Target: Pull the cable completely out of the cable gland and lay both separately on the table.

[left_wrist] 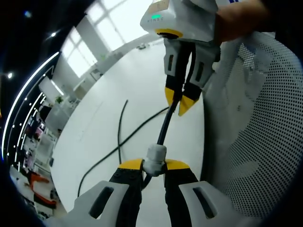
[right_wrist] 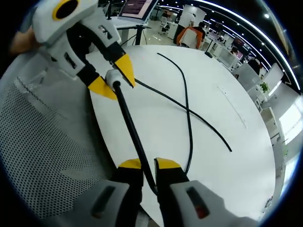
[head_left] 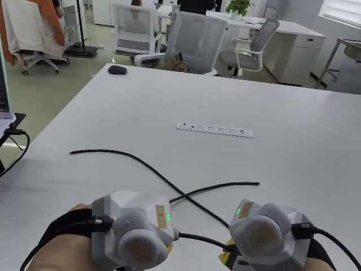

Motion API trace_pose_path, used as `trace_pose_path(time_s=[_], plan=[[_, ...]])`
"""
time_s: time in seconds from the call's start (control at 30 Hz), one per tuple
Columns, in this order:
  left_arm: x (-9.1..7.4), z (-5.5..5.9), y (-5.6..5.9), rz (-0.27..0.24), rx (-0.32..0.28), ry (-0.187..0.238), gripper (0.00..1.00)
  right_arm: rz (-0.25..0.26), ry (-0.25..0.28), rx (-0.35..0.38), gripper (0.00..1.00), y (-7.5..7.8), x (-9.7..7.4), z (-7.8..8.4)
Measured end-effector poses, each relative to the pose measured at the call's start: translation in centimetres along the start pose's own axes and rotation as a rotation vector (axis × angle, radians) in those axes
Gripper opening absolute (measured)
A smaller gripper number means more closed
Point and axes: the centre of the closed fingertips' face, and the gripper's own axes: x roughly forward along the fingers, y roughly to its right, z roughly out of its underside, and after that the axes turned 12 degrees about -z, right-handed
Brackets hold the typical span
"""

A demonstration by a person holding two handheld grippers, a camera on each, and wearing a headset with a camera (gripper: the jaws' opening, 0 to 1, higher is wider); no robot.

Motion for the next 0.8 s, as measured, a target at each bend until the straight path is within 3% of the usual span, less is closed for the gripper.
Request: trace_pose_path(time_s=[0.1, 0.17, 0.33, 0.47, 0.8], plan=[[0.0, -0.2, 0.3, 0.008, 0.004, 0.005, 0.17, -0.030, 0.025, -0.014, 0.15, -1.0, 0.3, -0.8], [0.0, -0.3, 0.6, 0.015, 0.015, 0.006, 0.18, -0.076, 0.083, -0.021, 0.20, -2.1, 0.6, -2.3], [0.3, -0.5, 1.4, 0.042, 0.053, 0.012, 0.18, -0.110, 0.164, -0.137, 0.18, -3.5, 0.5, -4.9], [0.3, -0.6, 1.5, 0.045, 0.062, 0.016, 0.18, -0.111, 0.161, -0.155, 0.04, -3.5, 0.5, -5.0], [0.5, -0.8, 1.5, 0.047, 0.051, 0.022, 0.18, -0.074, 0.115, -0.157, 0.03, -2.7, 0.7, -4.1]])
